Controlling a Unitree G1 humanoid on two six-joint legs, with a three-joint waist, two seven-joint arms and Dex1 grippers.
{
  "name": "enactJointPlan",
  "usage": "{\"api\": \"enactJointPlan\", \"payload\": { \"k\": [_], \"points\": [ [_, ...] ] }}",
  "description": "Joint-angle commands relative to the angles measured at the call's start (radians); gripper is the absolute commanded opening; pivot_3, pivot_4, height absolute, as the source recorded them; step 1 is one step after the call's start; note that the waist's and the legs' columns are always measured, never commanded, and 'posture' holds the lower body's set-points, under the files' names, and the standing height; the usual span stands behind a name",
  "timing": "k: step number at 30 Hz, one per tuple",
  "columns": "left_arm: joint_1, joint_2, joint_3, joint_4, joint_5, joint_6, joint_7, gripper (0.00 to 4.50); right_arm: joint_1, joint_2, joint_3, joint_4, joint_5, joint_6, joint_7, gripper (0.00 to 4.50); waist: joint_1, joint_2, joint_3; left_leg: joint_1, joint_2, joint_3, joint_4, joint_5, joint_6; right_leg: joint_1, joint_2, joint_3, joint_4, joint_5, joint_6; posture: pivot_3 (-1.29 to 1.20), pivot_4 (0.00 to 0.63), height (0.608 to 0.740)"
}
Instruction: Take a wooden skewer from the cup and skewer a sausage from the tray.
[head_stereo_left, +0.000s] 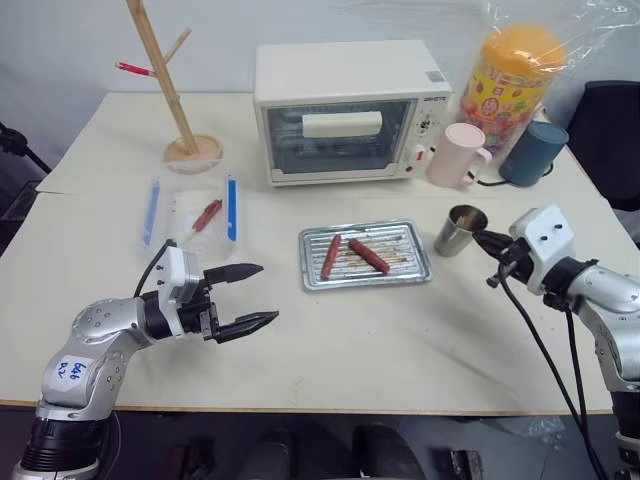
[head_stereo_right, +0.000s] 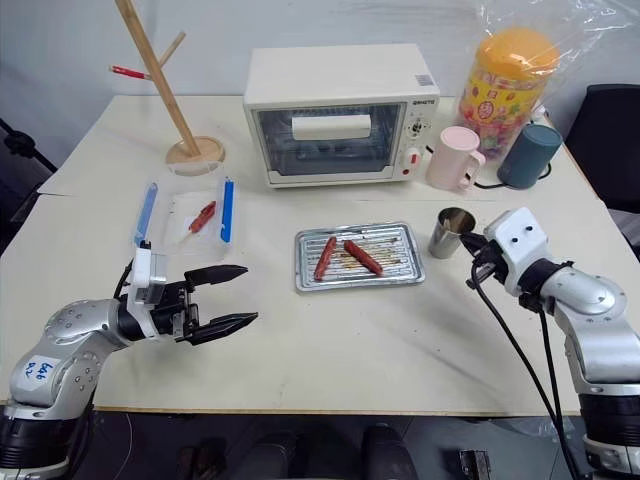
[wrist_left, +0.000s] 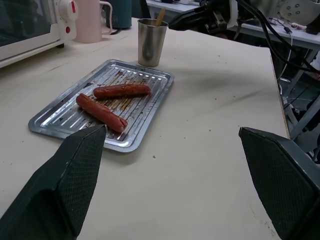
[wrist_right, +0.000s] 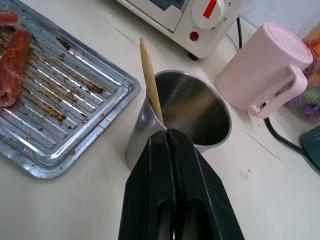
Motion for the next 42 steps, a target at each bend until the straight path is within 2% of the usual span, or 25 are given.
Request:
{"api": "enactJointPlan", "payload": {
  "k": [1,2,3,5,7,19,22,25,34,39,42],
  "points": [
    [0.004,-0.006,0.012,-0.009,-0.002,-0.019,-0.002,4.50,-0.006,-0.013,-0.033,-0.020,0.023,0.012,0.019,0.02,0.000,0.000,0.000,0.000,0.000,0.000,0.000,0.000,0.000,0.000,0.000,0.000,0.000,0.000,0.000,0.00,0.150,0.740],
    [0.004,-0.006,0.012,-0.009,-0.001,-0.019,-0.002,4.50,-0.007,-0.014,-0.036,-0.020,0.019,0.008,0.017,0.02,0.001,0.000,0.000,0.000,0.000,0.000,0.000,0.000,0.000,0.000,0.000,0.000,0.000,0.000,0.000,0.00,0.150,0.740],
    [0.004,-0.007,0.012,-0.008,-0.001,-0.020,-0.002,4.50,-0.008,-0.015,-0.036,-0.019,0.017,0.003,0.021,0.38,0.001,0.000,0.000,0.000,0.000,0.000,0.000,0.000,0.000,0.000,0.000,0.000,0.000,0.000,0.000,0.00,0.150,0.740],
    [0.006,-0.008,0.011,-0.008,0.001,-0.021,-0.002,4.50,-0.015,-0.028,-0.034,-0.017,0.016,-0.036,0.055,0.75,0.000,0.000,0.000,0.000,0.000,0.000,0.000,0.000,0.000,0.000,0.000,0.000,0.000,0.000,0.000,0.00,0.150,0.740],
    [0.009,-0.010,0.010,-0.008,0.002,-0.023,-0.001,4.50,-0.025,-0.036,-0.033,-0.022,0.020,-0.053,0.080,1.33,0.000,0.000,0.000,0.000,0.000,0.000,0.000,0.000,0.000,0.000,0.000,0.000,0.000,0.000,0.000,0.00,0.150,0.740],
    [0.016,-0.019,0.008,-0.013,0.006,-0.025,0.006,4.50,-0.118,-0.008,0.013,0.008,-0.006,-0.042,0.081,1.33,0.000,0.000,0.000,0.000,0.000,0.000,0.000,0.000,0.000,0.000,0.000,0.000,0.000,0.000,0.000,0.00,0.150,0.740],
    [0.018,-0.019,0.011,-0.013,0.006,-0.027,0.008,4.50,-0.134,-0.009,0.022,0.019,-0.006,-0.041,0.078,0.83,0.001,0.000,0.000,0.000,0.000,0.000,0.000,0.000,0.000,0.000,0.000,0.000,0.000,0.000,0.000,0.00,0.150,0.740],
    [0.019,-0.020,0.011,-0.013,0.006,-0.030,0.010,4.50,-0.143,-0.003,0.029,0.020,-0.008,-0.039,0.077,0.05,-0.001,0.000,0.000,0.000,0.000,0.000,0.000,0.000,0.000,0.000,0.000,0.000,0.000,0.000,0.000,0.00,0.150,0.740],
    [0.014,-0.021,0.009,-0.005,0.010,-0.040,0.013,4.50,-0.150,-0.022,0.019,0.023,-0.010,-0.034,0.092,0.02,0.000,0.000,0.000,0.000,0.000,0.000,0.000,0.000,0.000,0.000,0.000,0.000,0.000,0.000,0.000,0.00,0.150,0.740],
    [0.007,-0.023,0.007,-0.004,0.004,-0.043,0.006,4.50,-0.190,-0.059,-0.051,0.048,0.026,-0.034,0.108,0.02,0.000,0.000,0.000,0.000,0.000,0.000,0.000,0.000,0.000,0.000,0.000,0.000,0.000,0.000,0.000,0.00,0.150,0.740],
    [-0.007,-0.027,0.000,-0.002,-0.008,-0.037,-0.007,4.50,-0.226,-0.096,-0.118,0.056,0.104,0.017,0.149,0.02,0.001,0.000,0.000,0.000,0.000,0.000,0.000,0.000,0.000,0.000,0.000,0.000,0.000,0.000,0.000,0.00,0.150,0.740]
  ]
}}
